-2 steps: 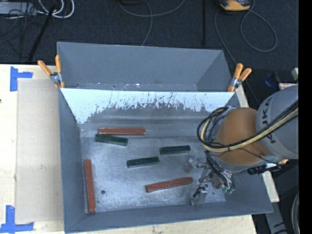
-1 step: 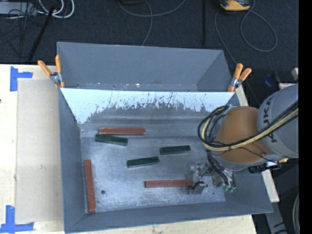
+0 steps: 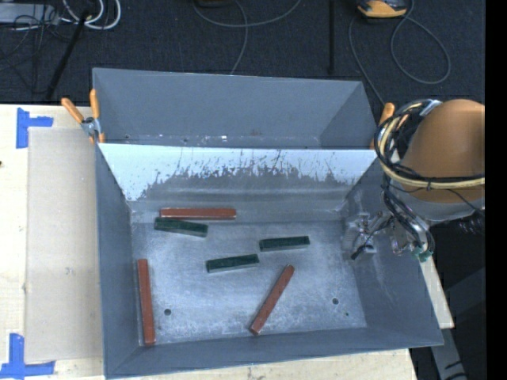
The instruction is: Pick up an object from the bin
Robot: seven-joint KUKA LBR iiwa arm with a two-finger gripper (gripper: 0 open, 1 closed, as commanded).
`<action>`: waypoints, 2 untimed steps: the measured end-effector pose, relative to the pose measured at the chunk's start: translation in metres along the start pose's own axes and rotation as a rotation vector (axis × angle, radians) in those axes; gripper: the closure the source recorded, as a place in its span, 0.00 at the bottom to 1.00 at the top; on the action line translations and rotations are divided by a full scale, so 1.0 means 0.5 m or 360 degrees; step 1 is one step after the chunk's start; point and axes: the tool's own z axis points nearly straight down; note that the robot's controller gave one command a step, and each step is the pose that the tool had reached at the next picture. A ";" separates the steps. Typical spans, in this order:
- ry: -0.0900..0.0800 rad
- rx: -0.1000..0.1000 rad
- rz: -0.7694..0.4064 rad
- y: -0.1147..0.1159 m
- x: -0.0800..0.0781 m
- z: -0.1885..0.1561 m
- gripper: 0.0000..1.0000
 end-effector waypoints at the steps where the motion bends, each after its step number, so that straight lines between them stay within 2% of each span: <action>1: 0.0014 -0.0002 -0.0004 0.002 0.004 0.009 0.00; 2: 0.0006 -0.0004 -0.0050 0.158 -0.032 0.282 0.00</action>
Offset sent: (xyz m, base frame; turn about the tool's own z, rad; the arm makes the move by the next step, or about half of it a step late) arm 0.0000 0.0000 0.0000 0.0000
